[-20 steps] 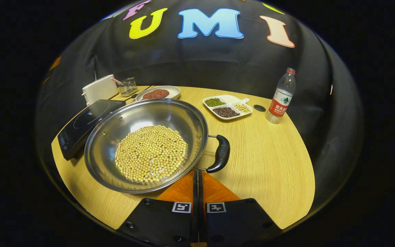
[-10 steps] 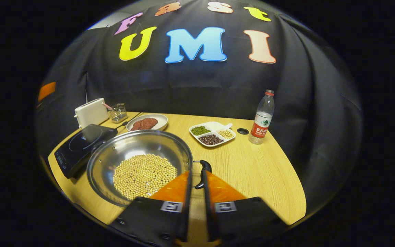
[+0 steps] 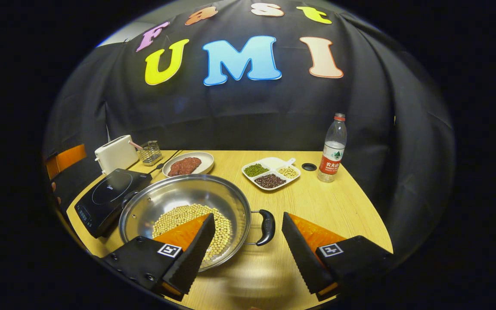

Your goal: First push the handle of the pot to place it horizontally, then grasp the pot with both hands and set it on the induction cooktop.

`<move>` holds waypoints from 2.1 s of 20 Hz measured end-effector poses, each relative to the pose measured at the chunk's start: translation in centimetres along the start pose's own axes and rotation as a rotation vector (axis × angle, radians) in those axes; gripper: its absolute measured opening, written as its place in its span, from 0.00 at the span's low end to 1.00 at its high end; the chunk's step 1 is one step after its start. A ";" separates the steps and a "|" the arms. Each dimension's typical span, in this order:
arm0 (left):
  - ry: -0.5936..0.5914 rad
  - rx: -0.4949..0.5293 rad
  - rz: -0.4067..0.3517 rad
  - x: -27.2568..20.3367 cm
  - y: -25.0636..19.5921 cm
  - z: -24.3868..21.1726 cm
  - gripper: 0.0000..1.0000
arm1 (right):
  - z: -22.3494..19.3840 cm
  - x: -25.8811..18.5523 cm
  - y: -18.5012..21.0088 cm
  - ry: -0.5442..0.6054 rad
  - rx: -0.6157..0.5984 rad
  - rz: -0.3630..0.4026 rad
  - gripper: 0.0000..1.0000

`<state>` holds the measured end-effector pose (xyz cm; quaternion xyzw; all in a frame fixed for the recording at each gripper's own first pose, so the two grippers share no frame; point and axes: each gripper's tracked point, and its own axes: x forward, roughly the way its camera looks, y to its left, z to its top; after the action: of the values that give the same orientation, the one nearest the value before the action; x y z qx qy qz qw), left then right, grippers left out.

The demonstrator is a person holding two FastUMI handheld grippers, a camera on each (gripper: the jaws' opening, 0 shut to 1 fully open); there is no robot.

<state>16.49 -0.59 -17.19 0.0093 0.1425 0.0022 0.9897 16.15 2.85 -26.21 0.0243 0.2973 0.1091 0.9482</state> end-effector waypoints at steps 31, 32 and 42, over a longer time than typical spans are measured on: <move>0.470 -0.040 -0.113 9.1 -5.0 -18.1 0.84 | -4.7 7.0 -1.5 0.208 0.106 -0.012 0.78; 0.476 -0.029 -0.107 9.2 -4.9 -18.2 0.84 | -4.7 7.2 -1.5 0.210 0.115 -0.013 0.68; 0.506 -0.073 -0.081 9.6 -4.6 -18.7 0.62 | -4.6 7.2 -1.2 0.239 0.171 -0.010 0.52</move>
<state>20.48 -4.75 -37.93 -0.0328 0.3857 -0.0301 0.9216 19.56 3.24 -34.15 0.0906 0.4165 0.0807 0.9010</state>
